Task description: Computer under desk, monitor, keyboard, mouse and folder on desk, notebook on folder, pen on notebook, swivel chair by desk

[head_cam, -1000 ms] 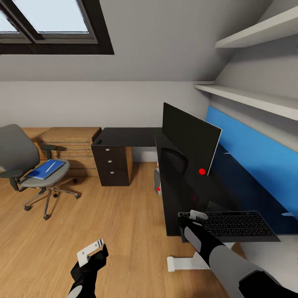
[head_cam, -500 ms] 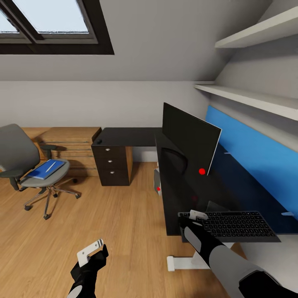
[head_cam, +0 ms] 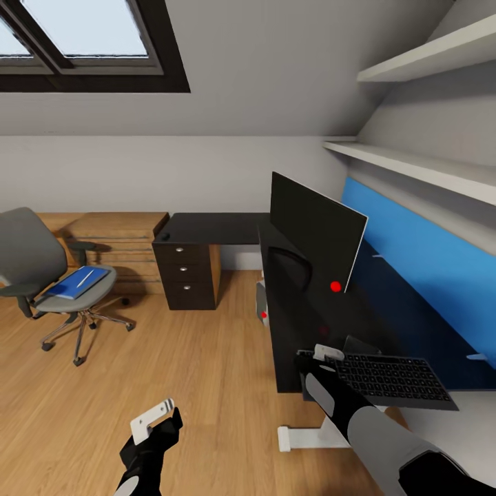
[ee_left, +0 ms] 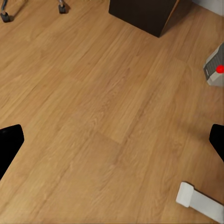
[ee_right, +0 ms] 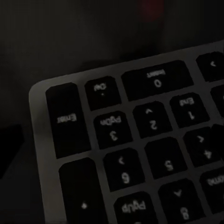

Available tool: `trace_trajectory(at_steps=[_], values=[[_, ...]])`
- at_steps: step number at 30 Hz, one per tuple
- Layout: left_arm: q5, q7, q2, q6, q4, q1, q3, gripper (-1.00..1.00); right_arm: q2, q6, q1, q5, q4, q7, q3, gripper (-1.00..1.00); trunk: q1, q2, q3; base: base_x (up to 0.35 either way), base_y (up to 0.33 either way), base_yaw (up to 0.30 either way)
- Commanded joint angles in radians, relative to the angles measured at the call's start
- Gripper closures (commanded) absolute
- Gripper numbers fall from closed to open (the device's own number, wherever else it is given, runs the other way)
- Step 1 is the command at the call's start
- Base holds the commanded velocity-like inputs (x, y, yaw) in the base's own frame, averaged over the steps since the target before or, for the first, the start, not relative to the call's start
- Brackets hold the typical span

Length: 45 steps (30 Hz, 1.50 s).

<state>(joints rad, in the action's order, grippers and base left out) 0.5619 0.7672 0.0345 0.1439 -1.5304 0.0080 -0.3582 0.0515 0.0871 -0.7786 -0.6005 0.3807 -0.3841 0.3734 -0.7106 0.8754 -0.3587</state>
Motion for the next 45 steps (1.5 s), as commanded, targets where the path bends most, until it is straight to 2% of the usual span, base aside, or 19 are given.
trace_trajectory(at_steps=[1,20,33,34,40,45], values=[[0.003,0.006,0.001,0.005,-0.002,0.000,-0.003,-1.00,-0.001,0.006,-0.001,-0.004,0.002,-0.009,0.008,-1.00,0.004,-0.006,0.002,0.000,0.000,0.000],[0.003,0.006,0.001,0.006,0.004,0.000,-0.004,-1.00,-0.001,0.005,-0.001,-0.004,0.003,-0.009,0.010,-1.00,0.077,-0.139,0.062,0.000,0.000,0.000],[0.000,0.000,0.002,0.007,0.022,0.000,-0.007,-1.00,-0.001,0.000,-0.001,-0.004,0.017,-0.010,0.010,-1.00,0.077,-0.139,0.062,0.000,0.000,0.000],[-0.001,-0.001,0.000,0.006,0.040,0.000,-0.011,-1.00,-0.002,0.001,0.001,-0.003,0.074,-0.012,0.008,-1.00,0.077,-0.139,0.062,-0.076,-0.046,0.000],[-0.002,0.000,-0.001,0.009,0.046,0.000,-0.018,-1.00,-0.009,0.005,0.013,0.000,0.226,-0.015,0.006,-1.00,0.077,-0.139,0.062,-0.173,-0.174,0.000],[-0.003,0.000,-0.001,0.009,0.047,0.000,-0.021,-1.00,-0.010,0.006,0.036,0.001,0.274,-0.021,0.006,-1.00,0.077,-0.139,0.062,-0.190,-0.278,0.000]])
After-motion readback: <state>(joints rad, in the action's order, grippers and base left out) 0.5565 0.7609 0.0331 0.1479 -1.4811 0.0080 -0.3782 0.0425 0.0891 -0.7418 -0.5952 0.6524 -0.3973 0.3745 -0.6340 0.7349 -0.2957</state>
